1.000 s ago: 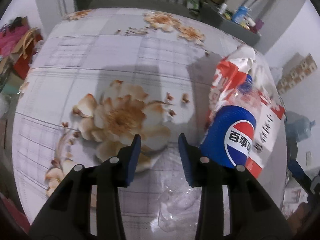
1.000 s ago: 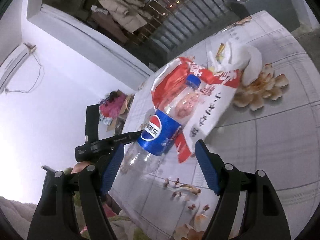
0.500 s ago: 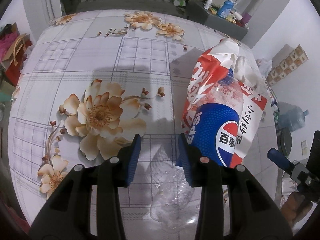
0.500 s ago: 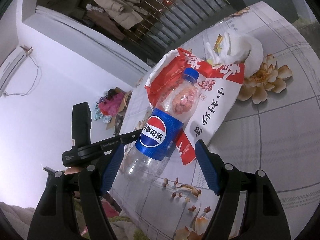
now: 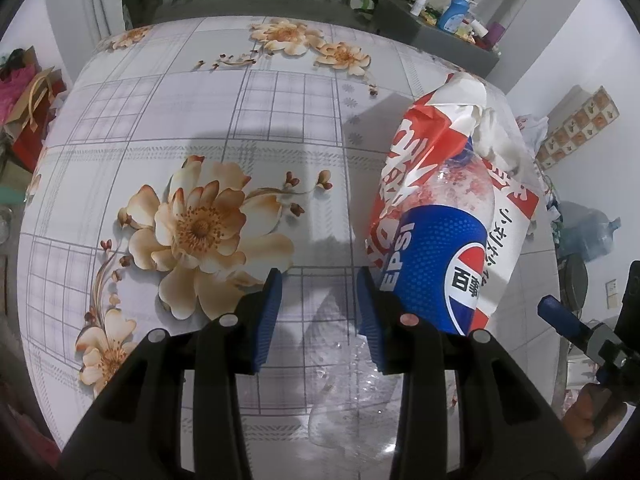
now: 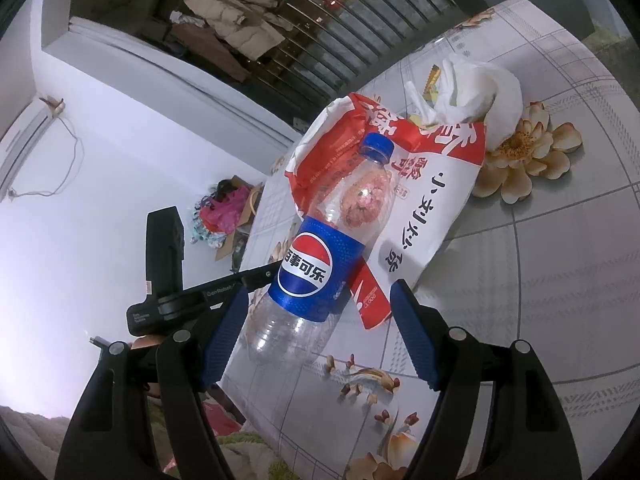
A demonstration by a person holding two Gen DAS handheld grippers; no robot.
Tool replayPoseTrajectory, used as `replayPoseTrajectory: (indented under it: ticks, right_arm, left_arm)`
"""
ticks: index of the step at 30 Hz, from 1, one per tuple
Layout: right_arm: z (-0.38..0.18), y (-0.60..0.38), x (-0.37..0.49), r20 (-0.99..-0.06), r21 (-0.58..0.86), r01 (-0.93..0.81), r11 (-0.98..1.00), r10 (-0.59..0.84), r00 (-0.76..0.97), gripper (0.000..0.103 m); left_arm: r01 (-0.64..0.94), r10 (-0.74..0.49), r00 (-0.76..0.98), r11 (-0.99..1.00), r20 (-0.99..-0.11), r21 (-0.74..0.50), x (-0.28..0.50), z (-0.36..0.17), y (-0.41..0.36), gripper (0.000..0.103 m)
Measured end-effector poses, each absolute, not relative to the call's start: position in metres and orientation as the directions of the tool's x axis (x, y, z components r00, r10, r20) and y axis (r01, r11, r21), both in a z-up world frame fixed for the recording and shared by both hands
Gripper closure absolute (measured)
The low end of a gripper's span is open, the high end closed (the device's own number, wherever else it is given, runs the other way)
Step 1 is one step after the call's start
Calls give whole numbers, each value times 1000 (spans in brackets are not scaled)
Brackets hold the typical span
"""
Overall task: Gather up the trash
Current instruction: 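Grasp the Pepsi bottle around its label with the right gripper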
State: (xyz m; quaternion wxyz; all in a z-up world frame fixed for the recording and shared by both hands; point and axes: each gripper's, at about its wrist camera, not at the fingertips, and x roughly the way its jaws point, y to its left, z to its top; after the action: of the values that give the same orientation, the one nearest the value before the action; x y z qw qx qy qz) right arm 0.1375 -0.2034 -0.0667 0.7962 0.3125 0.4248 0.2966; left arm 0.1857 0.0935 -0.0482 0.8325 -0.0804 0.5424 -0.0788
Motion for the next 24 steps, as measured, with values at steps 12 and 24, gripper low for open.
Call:
replayPoseTrajectory:
  ticks: [12,24]
  right_arm:
    - [-67,-203,136,-496,748,-202,632,735,462,31]
    - [-59,-184,128,-544,707,-196,679,700,463,31]
  left_arm:
    - [38,-213,396,976,-893,-215,185,-51,96,68]
    - [65,-287,403,956,-869,-286,170,-55,101,68]
